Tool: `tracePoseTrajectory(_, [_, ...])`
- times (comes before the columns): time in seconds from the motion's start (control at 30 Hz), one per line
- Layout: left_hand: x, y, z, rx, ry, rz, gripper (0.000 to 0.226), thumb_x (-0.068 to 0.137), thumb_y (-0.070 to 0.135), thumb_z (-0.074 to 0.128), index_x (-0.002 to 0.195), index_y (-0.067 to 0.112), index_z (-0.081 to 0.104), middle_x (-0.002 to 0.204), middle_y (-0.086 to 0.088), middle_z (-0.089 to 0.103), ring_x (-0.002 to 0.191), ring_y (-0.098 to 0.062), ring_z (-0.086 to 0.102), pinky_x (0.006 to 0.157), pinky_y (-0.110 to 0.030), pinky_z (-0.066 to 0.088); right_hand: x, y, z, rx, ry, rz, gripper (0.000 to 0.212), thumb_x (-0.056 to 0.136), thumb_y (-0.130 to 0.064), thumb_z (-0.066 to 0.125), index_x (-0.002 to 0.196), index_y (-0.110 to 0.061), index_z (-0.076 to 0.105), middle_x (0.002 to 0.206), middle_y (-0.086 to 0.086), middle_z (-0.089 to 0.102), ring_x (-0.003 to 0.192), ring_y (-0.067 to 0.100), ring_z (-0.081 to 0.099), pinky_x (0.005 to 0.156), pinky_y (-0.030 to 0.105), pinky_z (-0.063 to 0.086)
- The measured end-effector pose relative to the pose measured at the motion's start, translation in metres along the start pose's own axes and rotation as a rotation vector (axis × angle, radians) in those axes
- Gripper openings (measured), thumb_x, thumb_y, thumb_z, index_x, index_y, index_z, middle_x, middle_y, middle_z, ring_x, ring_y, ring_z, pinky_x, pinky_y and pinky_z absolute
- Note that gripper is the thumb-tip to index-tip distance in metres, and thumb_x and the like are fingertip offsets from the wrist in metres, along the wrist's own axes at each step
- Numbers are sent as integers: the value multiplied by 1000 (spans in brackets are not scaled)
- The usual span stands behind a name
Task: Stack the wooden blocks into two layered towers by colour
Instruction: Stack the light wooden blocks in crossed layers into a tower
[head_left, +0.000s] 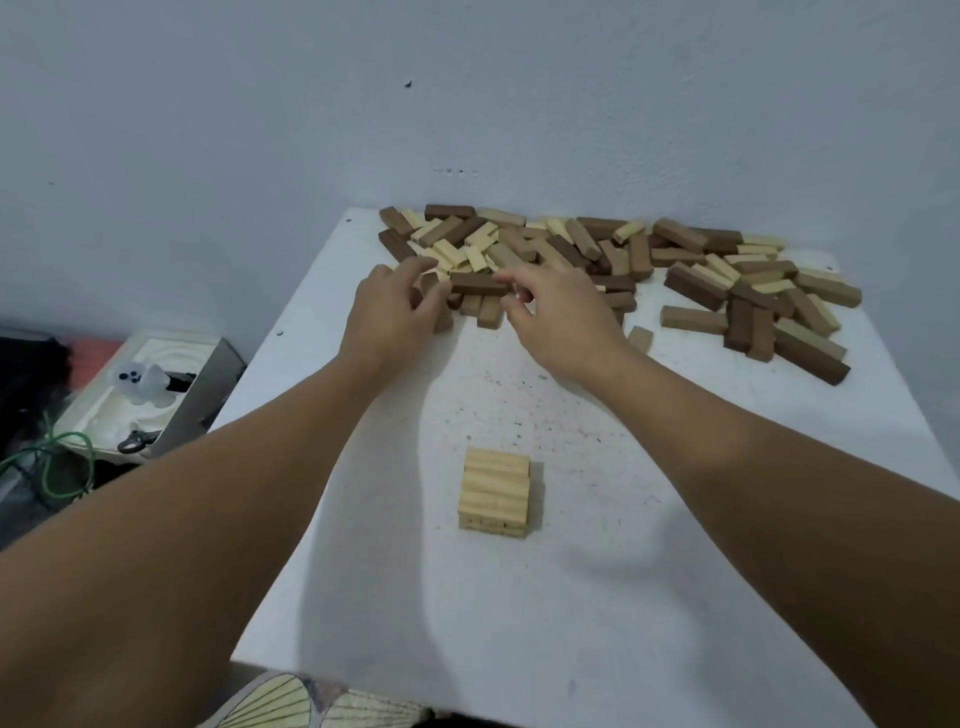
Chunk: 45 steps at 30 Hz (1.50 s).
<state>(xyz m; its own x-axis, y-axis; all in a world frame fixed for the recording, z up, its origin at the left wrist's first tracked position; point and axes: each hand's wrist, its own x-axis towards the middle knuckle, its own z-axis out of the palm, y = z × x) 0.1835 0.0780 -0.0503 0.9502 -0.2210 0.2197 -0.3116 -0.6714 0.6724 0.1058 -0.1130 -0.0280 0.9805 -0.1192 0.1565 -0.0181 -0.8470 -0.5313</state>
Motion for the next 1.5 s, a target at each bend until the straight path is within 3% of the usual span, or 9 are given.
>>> tracePoseTrajectory(0.27, [10, -13, 11, -101, 99, 24, 26, 101, 39, 59, 122, 29, 72, 90, 3, 60, 98, -11, 57, 87, -27, 45, 56, -14, 19, -228, 29, 12, 36, 107, -46, 42, 137, -34, 59, 140, 4, 52, 134, 27, 42, 106, 48, 35])
tracePoseTrajectory(0.5, [34, -22, -1, -146, 248, -212, 36, 107, 30, 48, 138, 22, 65, 120, -2, 66, 98, -10, 58, 88, -21, 37, 82, -17, 32, -265, 96, 119, 37, 100, -56, 54, 117, -26, 69, 128, 0, 61, 124, 25, 53, 94, 45, 43])
tracePoseTrajectory(0.63, [60, -18, -11, -43, 131, -267, 22, 96, 21, 65, 115, 19, 78, 107, -6, 73, 65, -5, 56, 60, -16, 39, 91, -14, 28, -261, 87, 164, 37, 96, -59, 60, 107, -26, 74, 121, -2, 63, 111, 24, 62, 91, 43, 50])
tracePoseTrajectory(0.8, [76, -18, -23, 25, -39, -271, 3, 90, 21, 79, 92, 19, 80, 76, 17, 58, 72, -1, 52, 58, -16, 36, 106, -10, 22, -235, 22, 223, 33, 87, -59, 72, 89, -27, 76, 96, -7, 70, 93, 19, 66, 82, 41, 56])
tracePoseTrajectory(0.97, [73, -15, -27, 33, -107, -185, 22, 84, 33, 86, 87, 16, 73, 81, 14, 56, 82, -6, 54, 64, -25, 39, 107, -15, 23, -256, 20, 186, 16, 87, -44, 77, 85, -28, 75, 106, -4, 66, 94, 20, 64, 84, 43, 56])
tracePoseTrajectory(1.07, [68, -17, -27, -4, -44, -180, 17, 88, 30, 82, 88, 17, 70, 81, 11, 61, 78, -6, 57, 60, -23, 38, 99, -16, 20, -204, 55, 130, 7, 90, -39, 75, 93, -34, 71, 113, -4, 60, 105, 20, 60, 90, 43, 53])
tracePoseTrajectory(1.27, [42, -40, -14, -192, 87, -213, 7, 94, 37, 72, 97, 30, 72, 89, 12, 72, 84, -4, 63, 73, -24, 45, 99, -21, 23, -10, 12, 22, 26, 102, -35, 58, 124, -26, 48, 87, -9, 65, 86, 19, 64, 92, 47, 48])
tracePoseTrajectory(1.37, [36, -43, -9, -167, 162, -182, 11, 98, 36, 68, 106, 31, 74, 96, 16, 71, 85, 3, 59, 71, -14, 39, 108, -24, 28, -99, -120, 1, 44, 102, -36, 56, 142, -26, 41, 95, -6, 68, 98, 23, 64, 98, 48, 45])
tracePoseTrajectory(1.5, [40, -46, -8, -192, 182, -184, 16, 98, 38, 69, 108, 29, 76, 98, 17, 71, 85, 4, 58, 75, -16, 41, 118, -28, 40, -263, -196, 19, 41, 98, -47, 56, 136, -31, 51, 98, -6, 68, 108, 24, 61, 101, 48, 32])
